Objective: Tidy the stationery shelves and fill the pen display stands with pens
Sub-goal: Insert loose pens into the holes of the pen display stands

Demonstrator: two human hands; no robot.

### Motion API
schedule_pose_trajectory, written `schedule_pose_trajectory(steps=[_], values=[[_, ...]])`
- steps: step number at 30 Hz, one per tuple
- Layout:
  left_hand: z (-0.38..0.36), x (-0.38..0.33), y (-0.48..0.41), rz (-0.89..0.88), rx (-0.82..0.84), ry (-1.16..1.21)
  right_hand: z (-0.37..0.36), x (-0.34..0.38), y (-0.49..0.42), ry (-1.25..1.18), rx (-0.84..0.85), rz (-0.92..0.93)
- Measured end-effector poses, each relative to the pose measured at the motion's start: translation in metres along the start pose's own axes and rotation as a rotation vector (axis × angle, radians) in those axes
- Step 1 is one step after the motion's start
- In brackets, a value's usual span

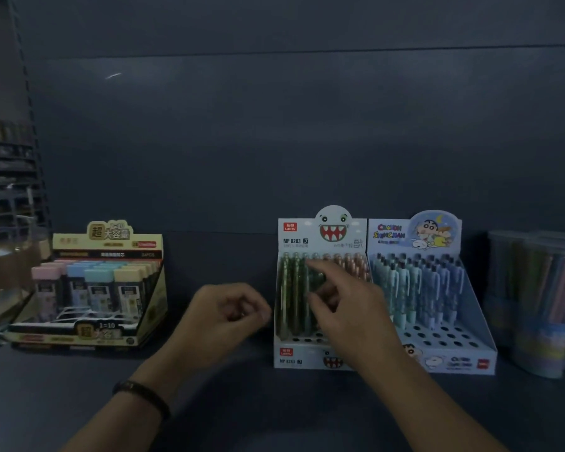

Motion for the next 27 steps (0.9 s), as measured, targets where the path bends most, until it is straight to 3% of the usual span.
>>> schedule_pose_trajectory(steps=[2,5,8,15,18,27], values=[[0.009,0.008,-0.004,0.008,-0.148,-0.057,0.001,-0.001,0.002,-0.006,0.025,-0.03],[0.019,0.023,-0.007,0.078,-0.286,-0.336,0.004,-0.001,0.005,-0.028,0.072,-0.074],[0.025,0.036,-0.005,0.086,-0.213,-0.529,0.004,0.0,0.007,-0.042,0.067,-0.072],[0.021,0.049,0.003,0.064,-0.021,-0.679,0.008,0.002,0.011,-0.16,-0.087,-0.086],[0.013,0.046,0.003,0.01,0.009,-0.77,0.007,0.001,0.011,-0.149,-0.086,-0.08],[0.001,0.045,0.002,0.078,0.115,-0.926,0.005,-0.001,0.012,-0.189,-0.068,-0.075]])
Point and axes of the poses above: each hand's wrist, its own y-axis away from the middle knuckle, its own z-axis out of the back of the hand, x = y × z, the point moved 1 cm from there along -y, towards the middle knuckle
